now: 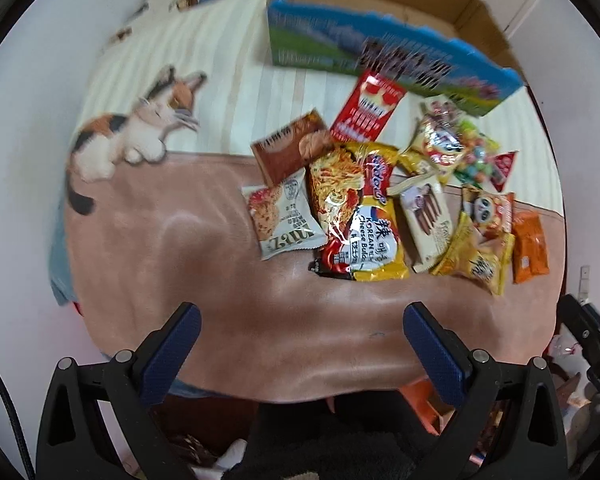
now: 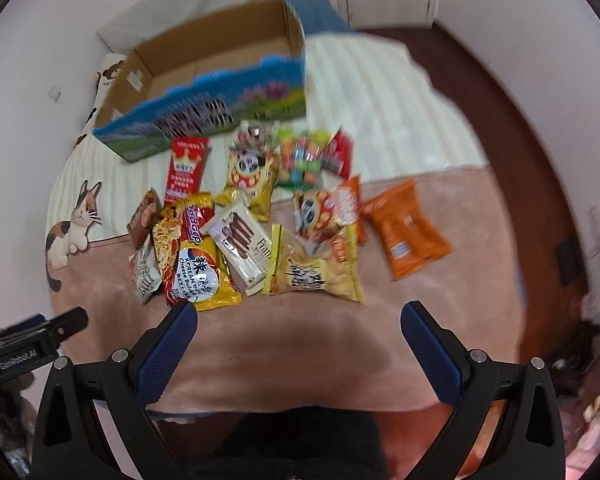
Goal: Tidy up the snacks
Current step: 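Grasp the yellow Sedaap noodle pack with the left tool while the right tool grasps the Franzzi wafer pack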
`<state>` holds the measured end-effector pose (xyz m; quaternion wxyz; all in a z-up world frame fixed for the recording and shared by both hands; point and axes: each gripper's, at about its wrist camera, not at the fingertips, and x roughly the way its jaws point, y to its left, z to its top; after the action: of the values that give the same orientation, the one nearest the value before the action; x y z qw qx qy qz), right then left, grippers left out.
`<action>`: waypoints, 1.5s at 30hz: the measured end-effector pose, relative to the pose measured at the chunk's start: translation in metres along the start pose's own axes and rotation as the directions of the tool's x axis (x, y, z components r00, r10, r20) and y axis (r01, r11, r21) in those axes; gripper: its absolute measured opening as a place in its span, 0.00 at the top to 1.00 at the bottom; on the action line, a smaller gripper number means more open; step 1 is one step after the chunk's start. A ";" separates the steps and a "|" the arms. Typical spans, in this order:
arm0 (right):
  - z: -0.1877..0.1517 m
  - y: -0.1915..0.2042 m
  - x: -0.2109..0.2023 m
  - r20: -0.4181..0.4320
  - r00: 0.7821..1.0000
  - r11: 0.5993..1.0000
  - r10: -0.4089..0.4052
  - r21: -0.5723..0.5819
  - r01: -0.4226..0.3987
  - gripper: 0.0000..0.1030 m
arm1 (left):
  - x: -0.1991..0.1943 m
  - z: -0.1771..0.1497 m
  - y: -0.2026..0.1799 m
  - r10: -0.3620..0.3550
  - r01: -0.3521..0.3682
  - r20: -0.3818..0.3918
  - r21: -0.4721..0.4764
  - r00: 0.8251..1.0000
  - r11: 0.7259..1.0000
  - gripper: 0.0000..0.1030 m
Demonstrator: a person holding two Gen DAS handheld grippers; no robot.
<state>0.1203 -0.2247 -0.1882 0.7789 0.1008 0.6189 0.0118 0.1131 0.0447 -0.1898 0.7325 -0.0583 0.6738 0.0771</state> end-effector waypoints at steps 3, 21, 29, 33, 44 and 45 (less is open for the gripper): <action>0.013 0.007 0.035 -0.038 0.999 0.999 0.036 -0.031 -0.037 0.00 | 0.029 0.015 0.008 0.006 -0.008 -0.050 -0.043 0.999 0.999 0.00; 0.054 0.099 0.215 -0.305 0.952 0.903 -0.020 -0.414 -0.114 0.36 | 0.105 0.062 -0.003 -0.013 -0.005 -0.140 -0.127 0.990 0.992 0.03; 0.069 0.050 0.211 -0.348 0.937 0.980 0.025 -0.178 -0.092 0.37 | 0.139 0.069 -0.039 -0.058 0.043 -0.156 -0.099 0.986 0.994 0.04; 0.076 0.035 0.218 -0.377 0.922 0.989 0.088 -0.081 -0.127 0.35 | 0.177 0.075 -0.065 -0.031 0.026 -0.227 -0.025 0.973 0.999 0.04; 0.060 0.064 0.228 -0.385 0.911 0.984 0.146 -0.041 -0.174 0.42 | 0.206 0.051 -0.057 0.022 -0.029 -0.188 -0.034 0.982 0.999 0.21; 0.049 0.077 0.233 -0.396 0.899 0.979 0.184 -0.012 -0.206 0.43 | 0.207 0.048 -0.056 0.027 -0.032 -0.190 -0.027 0.981 0.999 0.21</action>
<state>0.2301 -0.1231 -0.3885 0.6361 0.1371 0.7488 0.1261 0.1875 0.0057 -0.3932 0.6628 -0.0665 0.7401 0.0922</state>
